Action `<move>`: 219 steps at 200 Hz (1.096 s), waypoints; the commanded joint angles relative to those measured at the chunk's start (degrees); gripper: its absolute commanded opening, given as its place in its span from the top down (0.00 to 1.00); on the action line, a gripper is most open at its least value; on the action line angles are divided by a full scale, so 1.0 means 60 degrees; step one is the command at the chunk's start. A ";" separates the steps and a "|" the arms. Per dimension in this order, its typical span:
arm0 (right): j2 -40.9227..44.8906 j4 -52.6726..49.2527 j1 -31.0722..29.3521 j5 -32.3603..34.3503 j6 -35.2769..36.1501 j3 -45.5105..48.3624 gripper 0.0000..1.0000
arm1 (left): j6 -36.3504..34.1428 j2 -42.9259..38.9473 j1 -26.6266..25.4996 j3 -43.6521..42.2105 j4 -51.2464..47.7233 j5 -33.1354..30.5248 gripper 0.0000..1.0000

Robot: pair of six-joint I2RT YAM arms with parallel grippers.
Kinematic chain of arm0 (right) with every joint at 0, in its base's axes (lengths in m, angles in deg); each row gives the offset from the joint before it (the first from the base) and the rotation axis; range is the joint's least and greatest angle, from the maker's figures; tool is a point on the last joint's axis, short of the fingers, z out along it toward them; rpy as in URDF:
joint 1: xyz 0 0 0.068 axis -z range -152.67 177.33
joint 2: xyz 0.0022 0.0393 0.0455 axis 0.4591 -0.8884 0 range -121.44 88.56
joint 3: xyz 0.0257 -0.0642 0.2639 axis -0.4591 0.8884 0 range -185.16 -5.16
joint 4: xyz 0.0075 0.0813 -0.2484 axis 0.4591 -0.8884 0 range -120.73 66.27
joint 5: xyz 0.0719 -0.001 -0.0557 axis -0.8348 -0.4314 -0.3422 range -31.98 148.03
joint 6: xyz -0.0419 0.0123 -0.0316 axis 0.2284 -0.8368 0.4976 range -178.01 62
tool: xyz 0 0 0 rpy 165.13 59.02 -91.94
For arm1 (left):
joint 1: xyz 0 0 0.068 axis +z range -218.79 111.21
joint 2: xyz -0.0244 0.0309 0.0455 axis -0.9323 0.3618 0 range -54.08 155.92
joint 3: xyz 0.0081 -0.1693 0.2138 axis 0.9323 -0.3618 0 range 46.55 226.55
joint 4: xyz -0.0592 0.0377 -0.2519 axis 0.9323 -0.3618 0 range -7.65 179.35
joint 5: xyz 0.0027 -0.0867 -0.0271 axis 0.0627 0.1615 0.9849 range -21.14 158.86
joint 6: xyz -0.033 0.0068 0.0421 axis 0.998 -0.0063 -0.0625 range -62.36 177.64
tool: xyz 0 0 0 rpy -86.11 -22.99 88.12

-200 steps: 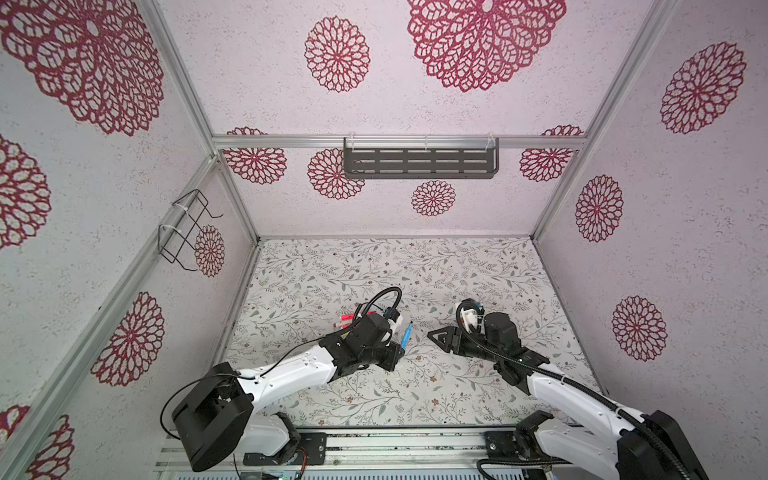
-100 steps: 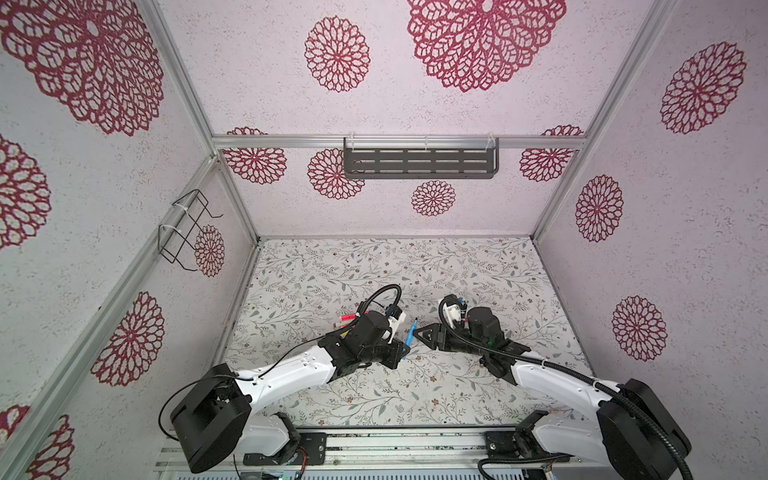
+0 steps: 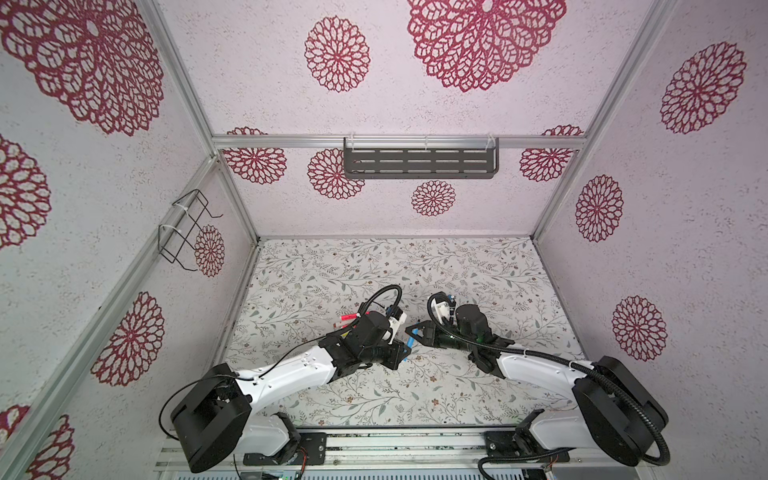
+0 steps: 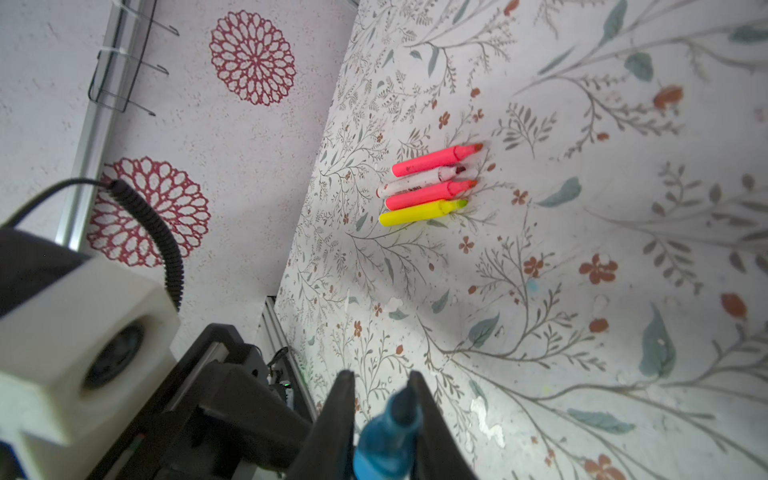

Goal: Insert the pens into the pen caps
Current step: 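Swing the right gripper to the blue marker and close on its tip, then hold the blue marker with both grippers between the arms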

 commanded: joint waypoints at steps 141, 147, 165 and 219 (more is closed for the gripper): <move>0.0477 0.1066 -0.0208 0.0174 -0.0446 0.0051 0.96 | 0.0517 -0.0275 -0.0183 0.0066 0.0395 -0.0074 0.60; 0.0493 0.1081 -0.0215 0.0175 -0.0448 0.0058 0.96 | 0.0506 -0.0260 -0.0174 0.0072 0.0386 -0.0075 0.61; 0.0497 0.1078 -0.0226 0.0175 -0.0456 0.0073 0.97 | 0.0491 -0.0259 -0.0167 0.0097 0.0429 -0.0053 0.69; 0.0583 0.1100 -0.0237 0.0212 -0.0507 0.0169 0.97 | 0.0491 -0.0339 -0.0159 0.0171 0.0415 -0.0272 1.00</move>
